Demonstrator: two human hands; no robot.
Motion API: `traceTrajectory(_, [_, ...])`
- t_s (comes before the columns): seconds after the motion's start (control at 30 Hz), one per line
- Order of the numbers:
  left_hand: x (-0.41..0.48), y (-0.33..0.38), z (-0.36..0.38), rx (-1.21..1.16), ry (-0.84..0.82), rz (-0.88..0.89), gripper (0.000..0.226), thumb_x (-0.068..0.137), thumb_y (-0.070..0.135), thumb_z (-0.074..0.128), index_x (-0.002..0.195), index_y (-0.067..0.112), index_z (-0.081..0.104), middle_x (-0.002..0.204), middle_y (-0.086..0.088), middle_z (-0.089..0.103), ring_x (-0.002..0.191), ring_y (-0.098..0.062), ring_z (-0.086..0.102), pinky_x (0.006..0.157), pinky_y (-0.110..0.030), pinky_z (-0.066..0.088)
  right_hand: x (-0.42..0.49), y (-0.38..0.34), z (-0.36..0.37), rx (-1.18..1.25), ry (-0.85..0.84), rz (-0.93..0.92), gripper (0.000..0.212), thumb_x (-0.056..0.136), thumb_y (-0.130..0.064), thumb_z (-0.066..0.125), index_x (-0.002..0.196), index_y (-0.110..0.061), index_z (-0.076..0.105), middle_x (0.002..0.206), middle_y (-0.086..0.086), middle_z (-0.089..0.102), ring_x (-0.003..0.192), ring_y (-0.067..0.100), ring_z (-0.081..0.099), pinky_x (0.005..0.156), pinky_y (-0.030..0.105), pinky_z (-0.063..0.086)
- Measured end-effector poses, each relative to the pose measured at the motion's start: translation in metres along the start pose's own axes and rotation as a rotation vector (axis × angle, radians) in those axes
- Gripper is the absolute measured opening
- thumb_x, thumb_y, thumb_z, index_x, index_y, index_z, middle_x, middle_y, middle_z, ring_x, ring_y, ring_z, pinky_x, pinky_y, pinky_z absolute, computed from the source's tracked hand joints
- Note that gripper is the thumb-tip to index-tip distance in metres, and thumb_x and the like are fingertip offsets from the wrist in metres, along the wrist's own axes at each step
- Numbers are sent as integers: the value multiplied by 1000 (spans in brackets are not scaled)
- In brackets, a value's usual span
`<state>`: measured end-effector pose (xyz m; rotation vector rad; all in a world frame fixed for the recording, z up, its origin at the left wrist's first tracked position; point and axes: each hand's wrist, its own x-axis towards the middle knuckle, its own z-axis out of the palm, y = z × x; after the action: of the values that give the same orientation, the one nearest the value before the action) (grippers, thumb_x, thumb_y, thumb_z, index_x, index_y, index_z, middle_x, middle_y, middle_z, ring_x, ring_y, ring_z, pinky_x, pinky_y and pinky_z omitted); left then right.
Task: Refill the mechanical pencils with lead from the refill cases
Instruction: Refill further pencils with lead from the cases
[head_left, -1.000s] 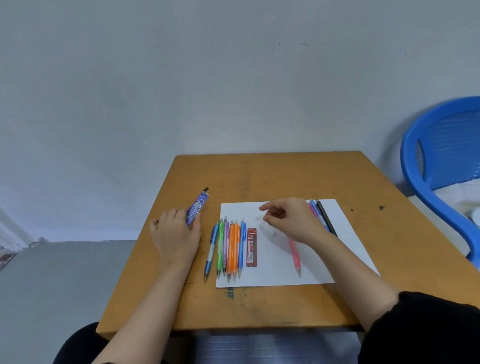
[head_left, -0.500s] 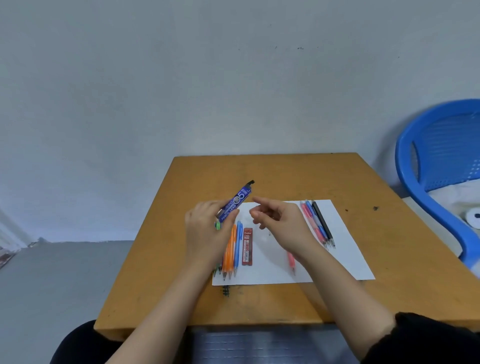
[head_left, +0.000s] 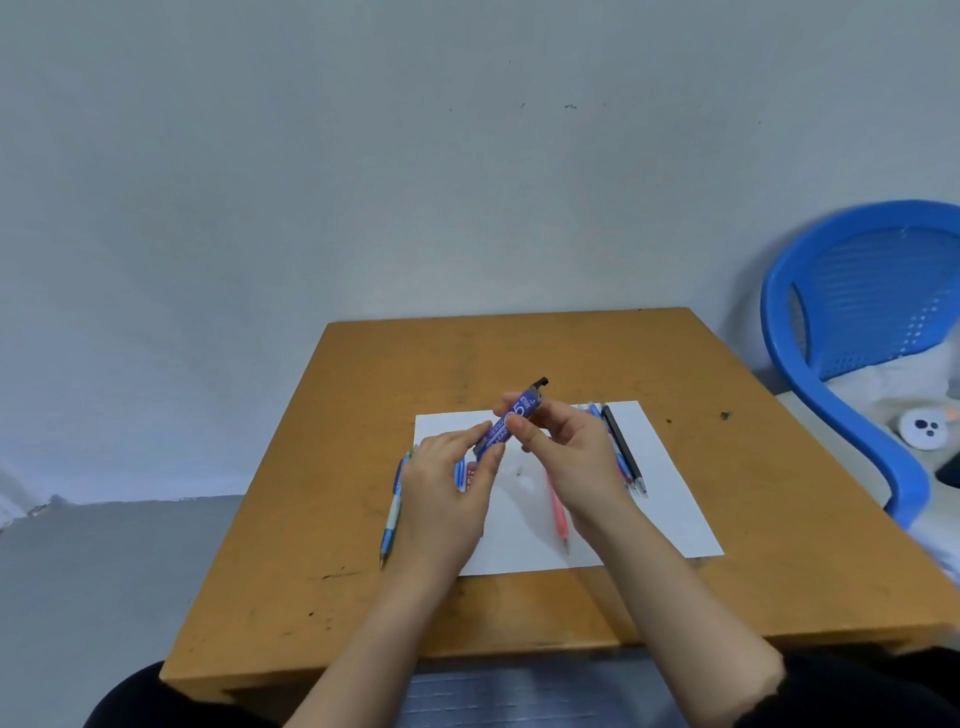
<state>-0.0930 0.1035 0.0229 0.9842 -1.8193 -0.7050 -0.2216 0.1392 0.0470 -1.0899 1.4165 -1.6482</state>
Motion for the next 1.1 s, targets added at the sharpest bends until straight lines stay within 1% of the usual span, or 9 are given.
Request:
traceTrajectory(0.07, [0, 5, -3, -61, -12, -136, 27, 93, 30, 59, 118, 23, 67, 111, 13, 64, 107, -1, 55, 85, -7, 41, 1, -2, -4, 9, 42, -48, 19, 86, -18, 66, 100, -31, 67, 103, -7, 71, 102, 5, 63, 82, 20, 50])
traceTrajectory(0.17, [3, 14, -8, -258, -6, -348, 21, 95, 33, 56, 109, 28, 70, 108, 15, 69, 104, -2, 61, 90, -24, 51, 2, -3, -12, -139, 55, -161, 27, 87, -16, 67, 109, -31, 66, 100, -12, 67, 92, 1, 60, 76, 18, 52])
traceTrajectory(0.27, [8, 24, -14, -569, -23, -554, 23, 98, 30, 52, 98, 19, 72, 98, 5, 74, 97, -9, 68, 81, -24, 53, 3, -1, -20, -406, 15, -264, 36, 86, -16, 67, 120, -27, 64, 98, -9, 59, 90, 6, 55, 77, 23, 52])
traceTrajectory(0.37, [14, 28, -20, -865, -99, -704, 35, 101, 31, 43, 108, 5, 67, 103, -9, 73, 101, -21, 69, 91, -33, 50, 4, 1, -25, -650, -44, -459, 42, 88, -8, 65, 126, -24, 61, 98, -2, 59, 88, 3, 53, 77, 6, 41])
traceTrajectory(0.5, [18, 29, -30, -1102, -195, -857, 47, 100, 38, 39, 115, -1, 61, 112, -17, 69, 109, -29, 65, 102, -39, 44, 10, 0, -34, -801, -67, -624, 52, 86, 5, 60, 132, -18, 55, 96, 5, 66, 87, 8, 54, 82, 6, 40])
traceTrajectory(0.6, [19, 31, -34, -1229, -229, -923, 53, 99, 41, 38, 118, -4, 58, 116, -21, 67, 111, -33, 63, 103, -40, 43, 11, -8, -38, -867, -55, -672, 77, 83, 6, 64, 145, -24, 30, 94, 6, 65, 88, 17, 61, 86, 19, 44])
traceTrajectory(0.73, [21, 31, -40, -1311, -240, -972, 57, 99, 42, 36, 119, -7, 57, 118, -25, 64, 113, -36, 61, 102, -42, 43, 10, -22, -44, -898, -115, -624, 89, 87, 1, 62, 148, -26, 3, 97, 3, 66, 88, 18, 61, 83, 15, 39])
traceTrajectory(0.9, [21, 31, -43, -1286, -271, -999, 56, 99, 40, 36, 119, -8, 58, 119, -26, 63, 113, -36, 61, 100, -41, 45, 12, -19, -47, -1105, -199, -933, 78, 77, 10, 68, 142, -16, 33, 86, 4, 65, 76, 21, 56, 74, 26, 43])
traceTrajectory(1.1, [18, 30, -46, -1282, -304, -1010, 58, 100, 40, 33, 123, -8, 55, 121, -25, 63, 112, -36, 62, 96, -42, 50, 19, -18, -51, -1114, -175, -1087, 42, 79, 10, 66, 118, -5, 65, 103, 6, 70, 104, 24, 62, 84, 40, 51])
